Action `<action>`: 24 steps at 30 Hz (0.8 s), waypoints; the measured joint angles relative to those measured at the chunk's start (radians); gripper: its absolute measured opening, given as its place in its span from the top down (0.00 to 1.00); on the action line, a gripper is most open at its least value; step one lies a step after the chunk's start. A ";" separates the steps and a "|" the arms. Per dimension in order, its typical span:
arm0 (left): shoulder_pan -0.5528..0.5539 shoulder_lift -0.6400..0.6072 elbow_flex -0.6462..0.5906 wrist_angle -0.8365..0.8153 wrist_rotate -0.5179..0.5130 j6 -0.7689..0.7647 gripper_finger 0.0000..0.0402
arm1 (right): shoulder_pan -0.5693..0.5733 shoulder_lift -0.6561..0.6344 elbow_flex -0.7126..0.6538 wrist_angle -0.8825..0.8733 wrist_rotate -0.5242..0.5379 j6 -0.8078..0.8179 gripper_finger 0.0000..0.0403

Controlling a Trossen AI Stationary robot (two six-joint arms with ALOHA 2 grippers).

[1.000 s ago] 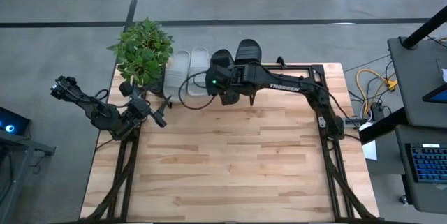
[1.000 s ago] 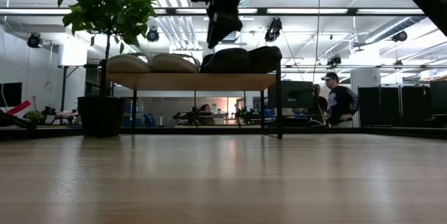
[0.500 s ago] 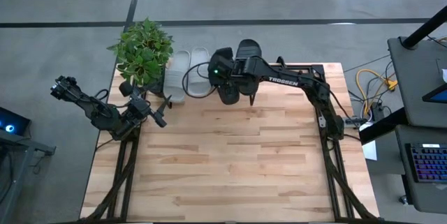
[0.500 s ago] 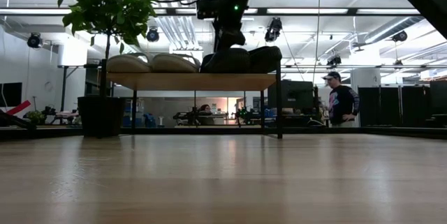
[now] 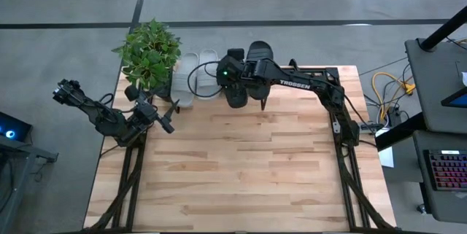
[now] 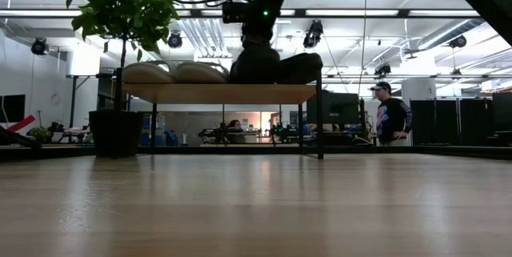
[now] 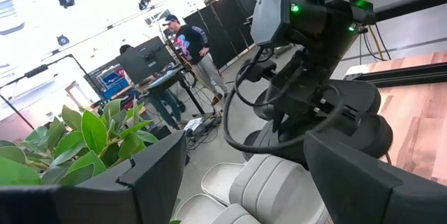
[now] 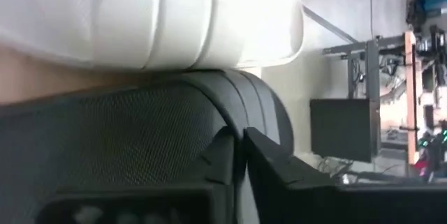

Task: Pick and place slides into the shelf
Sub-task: Adjust the pair of black slippers on the shelf

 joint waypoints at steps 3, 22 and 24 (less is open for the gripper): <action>0.000 0.003 0.000 0.000 0.000 0.000 0.32 | 0.000 0.000 0.000 0.015 0.001 0.064 0.96; -0.001 0.018 0.000 0.001 0.000 0.000 0.32 | 0.034 0.000 -0.015 0.051 0.099 0.266 0.97; 0.000 0.018 0.000 0.001 0.000 0.000 0.32 | 0.034 0.000 -0.021 0.051 0.098 0.257 0.97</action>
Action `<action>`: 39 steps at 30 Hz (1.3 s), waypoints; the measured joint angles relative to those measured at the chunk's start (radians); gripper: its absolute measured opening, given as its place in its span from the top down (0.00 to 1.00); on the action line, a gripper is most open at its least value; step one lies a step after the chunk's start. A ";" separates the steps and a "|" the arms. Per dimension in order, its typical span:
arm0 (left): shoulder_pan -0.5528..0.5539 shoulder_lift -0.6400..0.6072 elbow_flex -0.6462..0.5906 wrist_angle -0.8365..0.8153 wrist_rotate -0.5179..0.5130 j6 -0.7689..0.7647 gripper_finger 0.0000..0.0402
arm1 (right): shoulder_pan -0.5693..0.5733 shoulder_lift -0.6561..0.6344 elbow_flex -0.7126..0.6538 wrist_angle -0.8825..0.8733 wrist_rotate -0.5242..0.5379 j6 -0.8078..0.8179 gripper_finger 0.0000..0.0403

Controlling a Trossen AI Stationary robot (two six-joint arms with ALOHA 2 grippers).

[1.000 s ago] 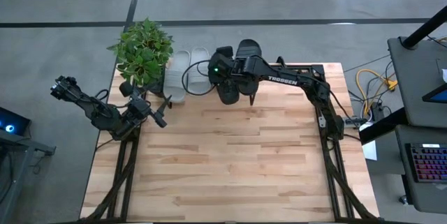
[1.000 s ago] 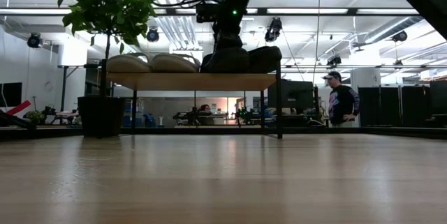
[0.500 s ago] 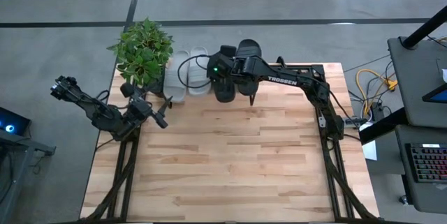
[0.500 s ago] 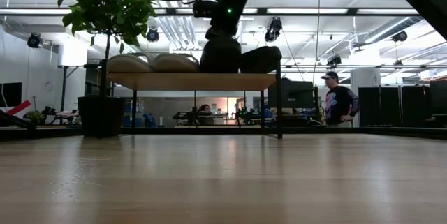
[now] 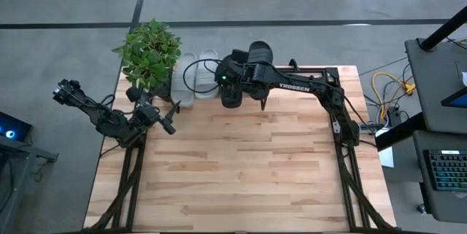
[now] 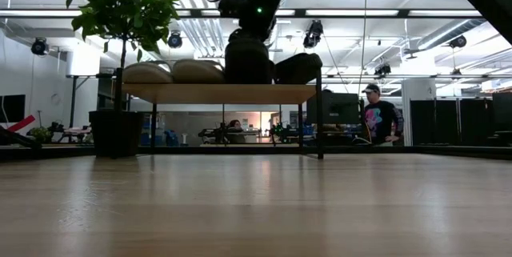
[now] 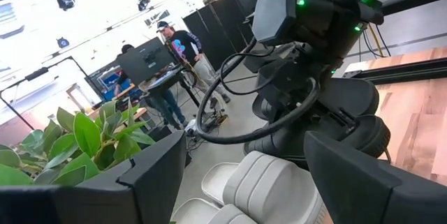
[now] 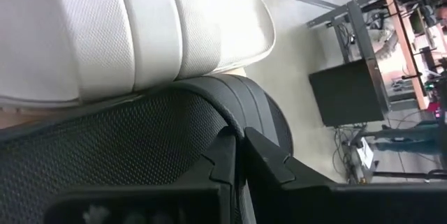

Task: Pick and place slides into the shelf
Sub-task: Adjust the pair of black slippers on the shelf

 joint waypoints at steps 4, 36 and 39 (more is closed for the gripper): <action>0.000 0.001 0.000 0.000 0.000 0.000 0.32 | 0.001 0.000 -0.007 -0.005 -0.001 -0.015 0.92; 0.000 0.002 0.000 0.000 0.000 -0.001 0.32 | -0.053 -0.103 0.026 -0.316 -0.001 -0.317 0.46; 0.000 0.004 0.000 -0.001 0.000 -0.001 0.32 | -0.060 -0.104 0.008 -0.286 0.010 -0.347 0.46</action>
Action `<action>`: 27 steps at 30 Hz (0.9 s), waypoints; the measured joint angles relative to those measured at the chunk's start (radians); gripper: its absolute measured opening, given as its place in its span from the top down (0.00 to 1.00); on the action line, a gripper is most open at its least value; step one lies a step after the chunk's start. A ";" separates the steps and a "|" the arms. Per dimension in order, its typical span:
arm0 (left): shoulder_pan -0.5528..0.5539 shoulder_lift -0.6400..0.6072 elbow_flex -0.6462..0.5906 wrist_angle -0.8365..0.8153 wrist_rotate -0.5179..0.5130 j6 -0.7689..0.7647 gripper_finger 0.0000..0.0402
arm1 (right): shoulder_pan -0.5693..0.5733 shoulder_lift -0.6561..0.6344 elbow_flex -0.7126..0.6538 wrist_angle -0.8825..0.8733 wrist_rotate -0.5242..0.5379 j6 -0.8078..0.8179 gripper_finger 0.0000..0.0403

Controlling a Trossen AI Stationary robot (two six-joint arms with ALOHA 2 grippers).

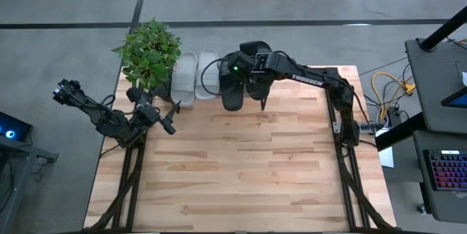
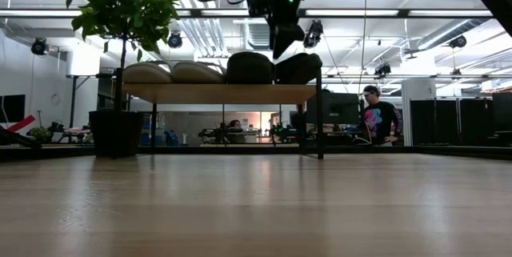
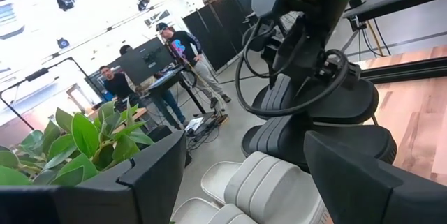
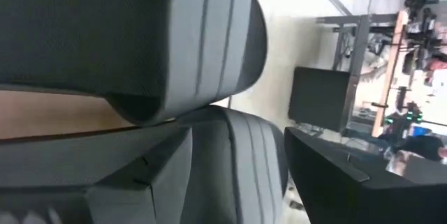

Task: Pick and place slides into the shelf
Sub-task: Adjust the pair of black slippers on the shelf

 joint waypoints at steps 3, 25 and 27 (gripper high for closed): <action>0.000 0.000 0.000 0.000 0.000 0.000 0.32 | -0.009 0.000 -0.009 0.000 0.003 -0.017 0.46; 0.000 0.000 0.000 0.000 0.000 0.001 0.32 | -0.105 0.000 -0.043 0.007 0.026 -0.004 0.56; 0.000 0.002 0.000 0.000 0.000 0.001 0.32 | -0.106 0.000 -0.050 0.009 0.020 -0.004 0.61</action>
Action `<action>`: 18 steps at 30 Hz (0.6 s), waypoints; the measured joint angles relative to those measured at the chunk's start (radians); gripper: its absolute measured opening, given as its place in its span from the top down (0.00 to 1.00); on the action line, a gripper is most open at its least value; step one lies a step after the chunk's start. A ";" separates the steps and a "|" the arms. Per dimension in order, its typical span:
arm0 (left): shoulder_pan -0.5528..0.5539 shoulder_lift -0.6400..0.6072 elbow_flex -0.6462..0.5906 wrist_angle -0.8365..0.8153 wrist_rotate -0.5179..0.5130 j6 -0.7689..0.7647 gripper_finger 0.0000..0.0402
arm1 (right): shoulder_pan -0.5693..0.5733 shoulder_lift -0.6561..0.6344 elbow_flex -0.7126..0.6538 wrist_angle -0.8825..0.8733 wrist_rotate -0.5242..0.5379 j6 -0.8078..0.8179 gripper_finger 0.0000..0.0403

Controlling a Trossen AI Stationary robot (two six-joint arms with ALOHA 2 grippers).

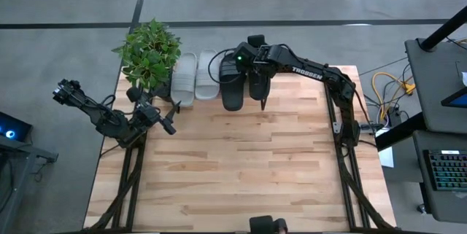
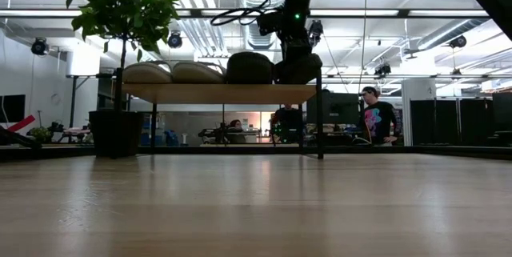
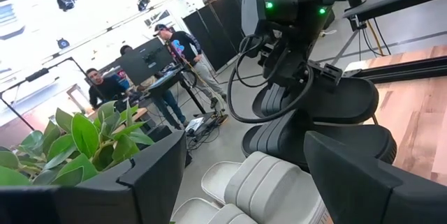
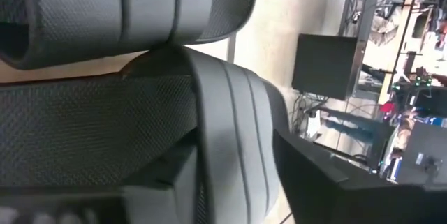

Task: Pick and place slides into the shelf
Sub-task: Adjust the pair of black slippers on the shelf

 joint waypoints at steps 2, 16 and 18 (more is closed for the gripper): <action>0.000 0.000 0.000 0.000 0.000 0.000 0.32 | 0.000 0.000 -0.009 0.001 -0.001 -0.001 0.68; 0.000 0.000 0.000 0.000 0.000 0.000 0.32 | -0.002 -0.002 -0.034 0.043 -0.040 0.062 0.96; 0.000 0.000 0.000 0.000 0.000 0.000 0.32 | -0.003 -0.002 -0.029 0.044 -0.070 0.077 0.96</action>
